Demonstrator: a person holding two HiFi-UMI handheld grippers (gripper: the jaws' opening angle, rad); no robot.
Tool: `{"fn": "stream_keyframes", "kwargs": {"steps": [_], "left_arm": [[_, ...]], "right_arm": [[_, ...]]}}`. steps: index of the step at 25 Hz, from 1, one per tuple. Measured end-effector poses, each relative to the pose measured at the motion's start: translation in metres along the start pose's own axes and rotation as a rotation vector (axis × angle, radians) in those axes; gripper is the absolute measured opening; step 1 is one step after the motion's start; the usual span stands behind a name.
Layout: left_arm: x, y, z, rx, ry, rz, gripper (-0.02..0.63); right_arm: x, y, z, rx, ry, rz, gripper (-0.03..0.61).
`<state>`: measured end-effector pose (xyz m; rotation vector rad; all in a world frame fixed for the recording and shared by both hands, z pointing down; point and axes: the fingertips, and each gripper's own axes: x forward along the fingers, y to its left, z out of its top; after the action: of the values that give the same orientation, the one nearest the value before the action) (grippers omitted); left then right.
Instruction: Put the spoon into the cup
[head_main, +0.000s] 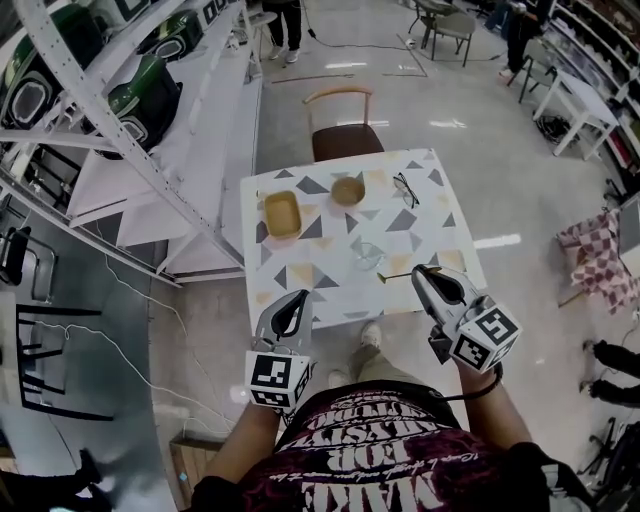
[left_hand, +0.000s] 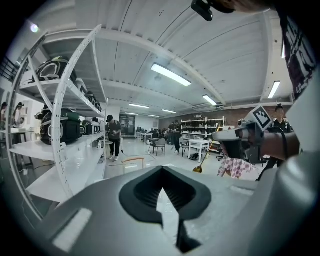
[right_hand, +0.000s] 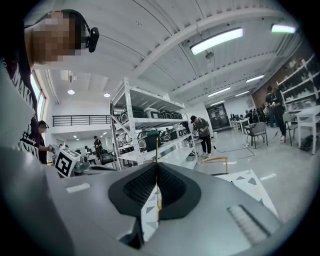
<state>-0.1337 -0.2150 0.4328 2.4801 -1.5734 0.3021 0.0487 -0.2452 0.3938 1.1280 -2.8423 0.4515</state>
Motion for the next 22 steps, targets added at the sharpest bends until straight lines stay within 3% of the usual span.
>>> {"fn": "stream_keyframes", "kwargs": {"steps": [15, 22], "left_arm": [[0.051, 0.026, -0.002, -0.018, 0.051, 0.034, 0.000], [0.072, 0.044, -0.008, -0.046, 0.076, 0.069, 0.000]], "right_arm": [[0.057, -0.057, -0.011, 0.048, 0.066, 0.031, 0.034], [0.093, -0.088, -0.034, 0.087, 0.128, 0.031, 0.034]]}}
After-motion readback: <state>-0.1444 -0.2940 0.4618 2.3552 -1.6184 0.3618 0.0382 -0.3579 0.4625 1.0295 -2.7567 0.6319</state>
